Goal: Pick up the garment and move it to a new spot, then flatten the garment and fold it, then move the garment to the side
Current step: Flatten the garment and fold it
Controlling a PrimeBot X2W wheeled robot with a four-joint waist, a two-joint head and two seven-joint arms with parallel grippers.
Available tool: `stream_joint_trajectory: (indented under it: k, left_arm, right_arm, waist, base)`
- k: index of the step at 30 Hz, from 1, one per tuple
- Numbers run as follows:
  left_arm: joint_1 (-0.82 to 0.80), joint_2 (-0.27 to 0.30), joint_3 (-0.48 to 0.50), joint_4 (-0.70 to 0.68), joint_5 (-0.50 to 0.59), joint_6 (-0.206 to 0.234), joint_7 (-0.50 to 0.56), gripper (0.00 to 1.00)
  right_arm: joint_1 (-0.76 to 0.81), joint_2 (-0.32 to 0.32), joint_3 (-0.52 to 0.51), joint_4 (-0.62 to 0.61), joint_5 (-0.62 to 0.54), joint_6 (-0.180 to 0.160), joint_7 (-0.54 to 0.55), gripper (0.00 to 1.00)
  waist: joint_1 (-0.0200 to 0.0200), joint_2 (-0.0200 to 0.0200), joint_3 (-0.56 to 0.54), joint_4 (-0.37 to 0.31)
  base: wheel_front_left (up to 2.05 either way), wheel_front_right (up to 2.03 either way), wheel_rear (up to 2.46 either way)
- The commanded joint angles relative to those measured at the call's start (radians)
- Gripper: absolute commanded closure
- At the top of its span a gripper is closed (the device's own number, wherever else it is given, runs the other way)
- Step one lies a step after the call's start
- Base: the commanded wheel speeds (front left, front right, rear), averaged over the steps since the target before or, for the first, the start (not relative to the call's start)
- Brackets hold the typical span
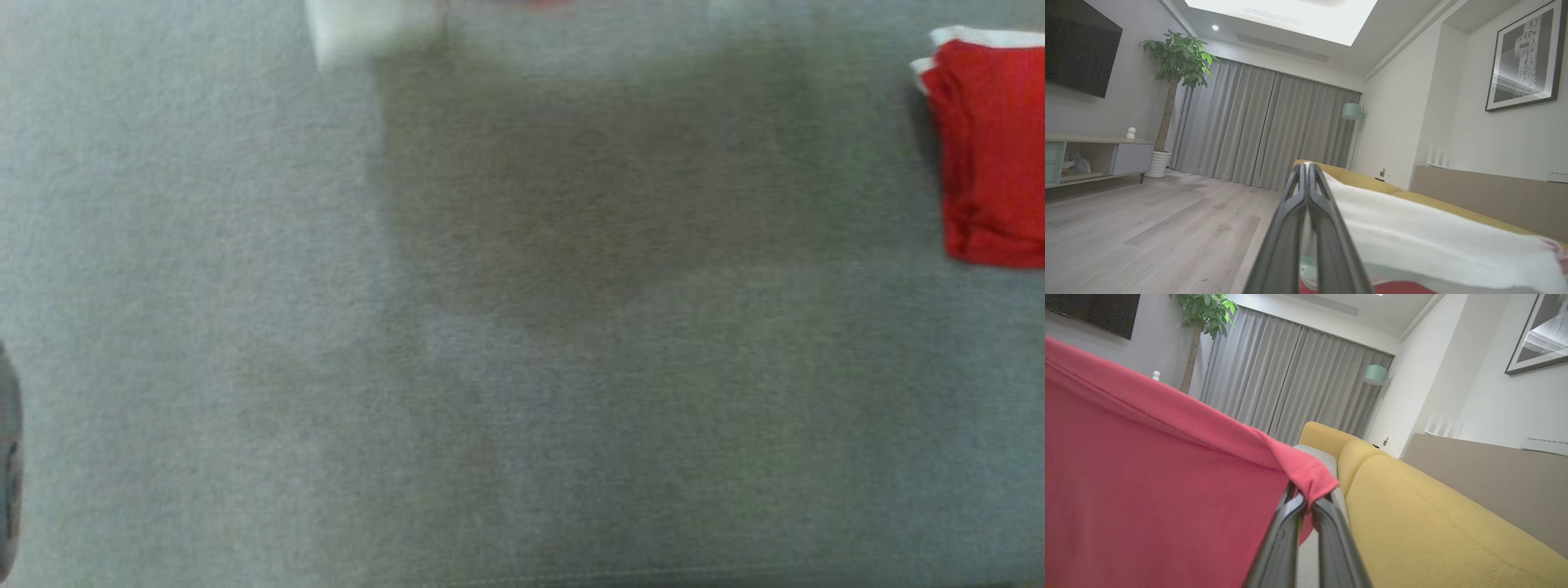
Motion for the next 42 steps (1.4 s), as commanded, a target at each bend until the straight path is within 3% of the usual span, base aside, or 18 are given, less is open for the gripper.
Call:
stream_joint_trajectory:
  k: [1,6,11,20,28,37,42]
  left_arm:
    - [-0.051,0.046,0.029,0.010,0.010,-0.012,-0.027,1.00]
    - [-0.066,0.014,-0.005,0.133,0.025,-0.079,-0.110,1.00]
    - [0.035,-0.012,-0.073,0.229,0.056,-0.139,-0.141,1.00]
    - [0.331,-0.018,-0.202,0.321,0.128,-0.196,-0.166,1.00]
    - [0.575,0.060,-0.321,0.314,0.153,-0.248,-0.014,1.00]
    - [0.793,0.200,-0.407,0.026,0.108,-0.266,0.153,1.00]
    - [0.882,0.267,-0.396,-0.136,0.077,-0.231,0.219,1.00]
  right_arm:
    - [-0.019,0.016,0.000,0.026,-0.015,-0.001,-0.029,1.00]
    - [-0.023,0.035,0.044,0.206,-0.041,-0.001,-0.125,1.00]
    - [0.066,0.024,0.112,0.335,-0.025,-0.001,-0.161,1.00]
    - [0.265,-0.010,0.326,0.469,0.110,-0.001,-0.094,1.00]
    - [0.384,-0.102,0.552,0.375,0.327,-0.001,0.027,1.00]
    - [0.501,-0.262,0.764,0.155,0.590,-0.001,0.189,1.00]
    - [0.544,-0.331,0.834,0.044,0.695,-0.001,0.261,1.00]
  waist:
    - [-0.0007,0.0001,0.006,0.023]
    - [-0.0007,0.0001,-0.008,0.050]
    - [-0.0007,0.0001,-0.023,0.080]
    - [-0.0007,0.0001,-0.103,0.115]
    - [-0.0007,0.0001,-0.217,0.121]
    - [-0.0007,0.0001,-0.331,0.130]
    - [-0.0007,0.0001,-0.367,0.124]
  base:
    - [0.00,0.00,0.00]
    - [0.00,0.00,0.00]
    - [0.00,0.00,0.00]
    - [0.00,0.00,0.00]
    - [0.00,0.00,0.00]
    - [0.00,0.00,0.00]
    - [0.00,0.00,0.00]
